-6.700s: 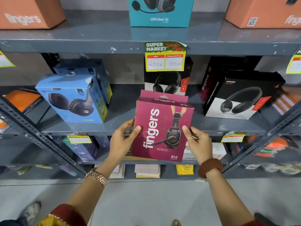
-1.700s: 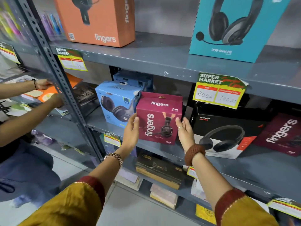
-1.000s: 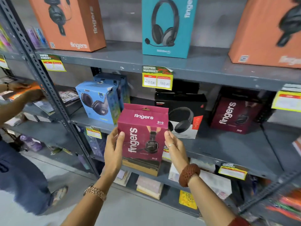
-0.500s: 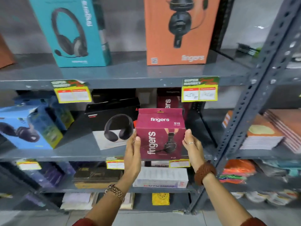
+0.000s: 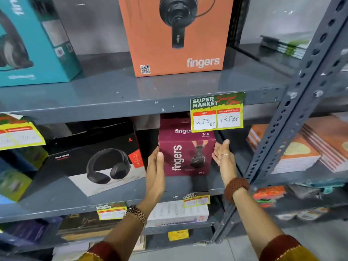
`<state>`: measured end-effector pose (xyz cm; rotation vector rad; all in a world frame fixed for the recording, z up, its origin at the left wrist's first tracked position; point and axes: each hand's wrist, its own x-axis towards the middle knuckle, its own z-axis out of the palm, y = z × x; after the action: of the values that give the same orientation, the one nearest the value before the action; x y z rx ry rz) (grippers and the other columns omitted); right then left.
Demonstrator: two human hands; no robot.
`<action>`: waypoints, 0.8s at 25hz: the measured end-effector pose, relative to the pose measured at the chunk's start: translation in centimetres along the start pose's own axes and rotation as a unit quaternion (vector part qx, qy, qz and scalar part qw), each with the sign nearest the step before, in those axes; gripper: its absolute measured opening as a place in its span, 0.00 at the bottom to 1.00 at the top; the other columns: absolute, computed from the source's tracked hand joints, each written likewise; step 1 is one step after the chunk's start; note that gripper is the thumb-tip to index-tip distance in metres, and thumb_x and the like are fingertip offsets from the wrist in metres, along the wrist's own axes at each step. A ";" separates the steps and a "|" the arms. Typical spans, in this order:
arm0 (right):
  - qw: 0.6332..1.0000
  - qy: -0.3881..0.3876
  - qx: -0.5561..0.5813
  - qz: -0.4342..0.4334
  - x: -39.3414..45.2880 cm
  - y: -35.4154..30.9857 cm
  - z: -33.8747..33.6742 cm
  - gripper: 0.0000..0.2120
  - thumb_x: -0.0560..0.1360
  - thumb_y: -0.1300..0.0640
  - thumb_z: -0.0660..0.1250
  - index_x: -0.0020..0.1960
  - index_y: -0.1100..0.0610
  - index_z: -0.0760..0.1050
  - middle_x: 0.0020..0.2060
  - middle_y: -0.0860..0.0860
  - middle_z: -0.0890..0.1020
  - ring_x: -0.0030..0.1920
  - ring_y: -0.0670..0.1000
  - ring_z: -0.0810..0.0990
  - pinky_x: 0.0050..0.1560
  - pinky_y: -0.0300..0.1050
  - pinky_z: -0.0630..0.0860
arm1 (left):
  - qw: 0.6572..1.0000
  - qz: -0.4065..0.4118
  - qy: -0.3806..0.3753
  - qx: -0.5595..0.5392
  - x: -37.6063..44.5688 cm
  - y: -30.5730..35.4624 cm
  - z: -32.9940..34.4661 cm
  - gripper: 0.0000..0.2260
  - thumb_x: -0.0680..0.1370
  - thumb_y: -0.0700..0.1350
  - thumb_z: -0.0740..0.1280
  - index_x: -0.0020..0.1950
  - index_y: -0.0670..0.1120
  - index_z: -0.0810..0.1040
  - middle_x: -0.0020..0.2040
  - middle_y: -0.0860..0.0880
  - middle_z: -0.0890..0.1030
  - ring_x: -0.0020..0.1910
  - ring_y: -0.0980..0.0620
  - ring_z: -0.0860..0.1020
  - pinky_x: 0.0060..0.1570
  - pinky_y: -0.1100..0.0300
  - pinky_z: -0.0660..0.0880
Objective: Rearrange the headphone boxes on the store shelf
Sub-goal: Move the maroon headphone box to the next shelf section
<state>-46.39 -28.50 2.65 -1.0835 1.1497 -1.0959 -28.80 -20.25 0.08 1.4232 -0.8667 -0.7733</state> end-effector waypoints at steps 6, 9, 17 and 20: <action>1.000 -0.009 -0.001 -0.009 -0.4 0.1 -0.3 0.42 0.71 0.32 0.46 0.72 0.61 0.63 0.72 0.58 0.68 0.71 0.55 0.68 0.74 0.51 0.62 | 1.000 -0.017 -0.010 0.018 -0.2 -0.4 -0.1 0.41 0.68 0.77 0.49 0.75 0.57 0.61 0.75 0.55 0.66 0.74 0.56 0.65 0.74 0.53 0.61; 0.999 0.015 -0.015 -0.031 -2.2 0.1 -0.3 0.39 0.71 0.32 0.49 0.73 0.56 0.64 0.73 0.53 0.67 0.72 0.54 0.67 0.74 0.50 0.61 | 0.998 -0.056 0.004 0.002 -1.5 -0.3 -1.0 0.37 0.73 0.72 0.44 0.78 0.53 0.55 0.79 0.52 0.58 0.78 0.53 0.57 0.78 0.48 0.52; 0.983 -0.001 -0.020 -0.182 -9.3 -0.1 4.9 0.14 0.81 0.51 0.53 0.62 0.46 0.73 0.63 0.46 0.77 0.63 0.45 0.74 0.62 0.30 0.69 | 0.977 -0.118 0.175 -0.007 -7.9 -3.0 -13.4 0.36 0.75 0.70 0.46 0.78 0.51 0.57 0.79 0.51 0.59 0.77 0.50 0.59 0.78 0.48 0.52; 0.984 -0.069 -0.023 -0.164 -10.6 1.4 9.3 0.16 0.81 0.50 0.53 0.64 0.49 0.73 0.62 0.45 0.77 0.63 0.44 0.74 0.68 0.42 0.68 | 0.968 -0.100 0.229 -0.013 -6.8 -2.1 -18.9 0.36 0.75 0.69 0.47 0.77 0.50 0.59 0.78 0.49 0.62 0.76 0.49 0.61 0.77 0.49 0.53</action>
<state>-37.86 -17.21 3.53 -1.3978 0.9090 -1.2297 -15.71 -5.01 -1.54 1.5969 -0.3608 -0.5646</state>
